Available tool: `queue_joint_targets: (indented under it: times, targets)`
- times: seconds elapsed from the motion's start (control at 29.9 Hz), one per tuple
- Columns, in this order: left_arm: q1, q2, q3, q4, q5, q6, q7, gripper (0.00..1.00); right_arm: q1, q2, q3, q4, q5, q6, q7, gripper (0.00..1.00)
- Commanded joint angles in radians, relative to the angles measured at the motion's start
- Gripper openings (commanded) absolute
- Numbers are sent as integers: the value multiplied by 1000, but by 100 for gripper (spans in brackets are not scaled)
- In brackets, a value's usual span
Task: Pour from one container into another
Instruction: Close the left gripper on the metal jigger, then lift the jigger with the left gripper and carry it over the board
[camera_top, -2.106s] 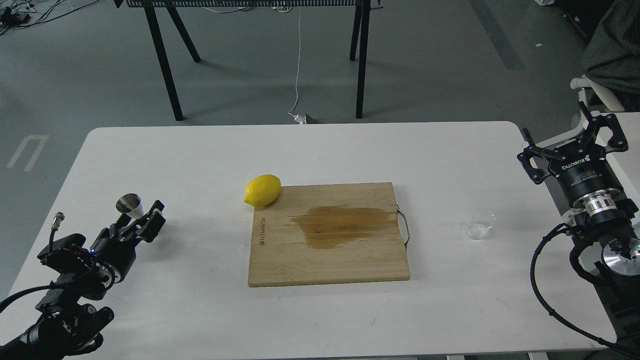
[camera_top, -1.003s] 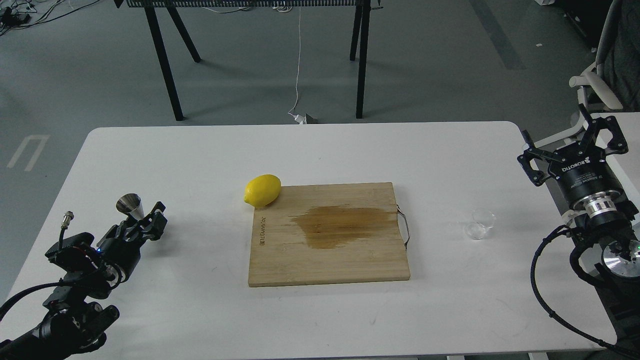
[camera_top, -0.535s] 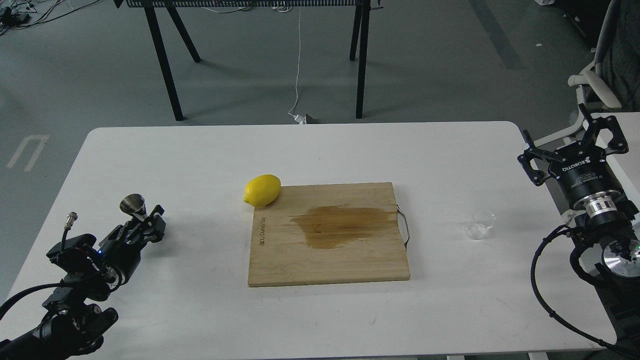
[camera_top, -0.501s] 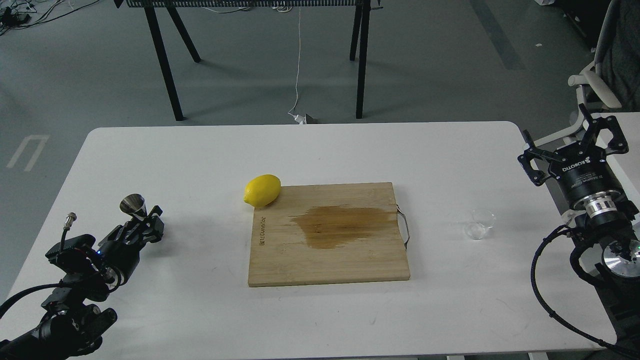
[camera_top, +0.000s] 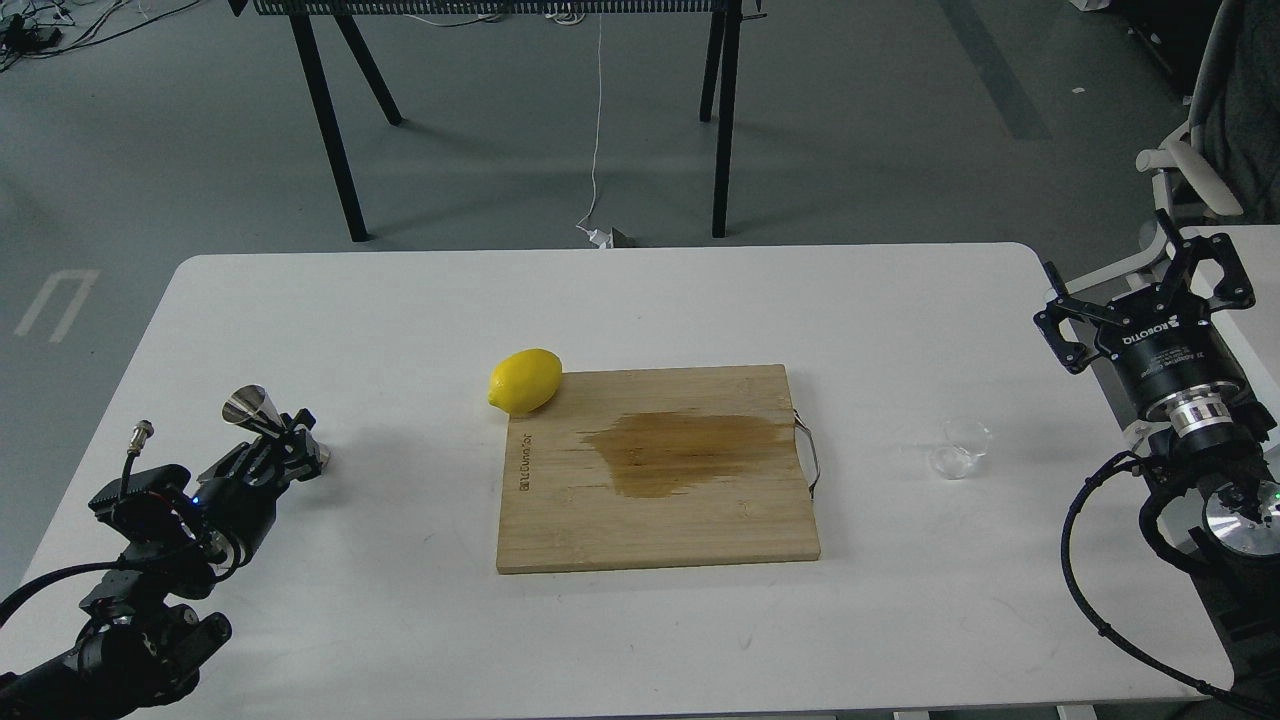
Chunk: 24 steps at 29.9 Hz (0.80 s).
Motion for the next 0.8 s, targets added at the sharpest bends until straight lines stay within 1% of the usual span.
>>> queue_joint_targets:
  times: [0.0,0.17,0.47,0.77]
  targets:
    - [-6,2,-1,0,1,0,0,11,0,0,1,0,0,0,2,99]
    - [-56,13,1,0,-2,0,0,11,2,0,1,0,0,0,2,99]
    - [-204,34,7,-2,4,0,0,11,2,0,3,0,0,0,0,99]
    - [-417,17,159,-13,3,-3,0,11,2,0,0,-5,-2,0,0,99]
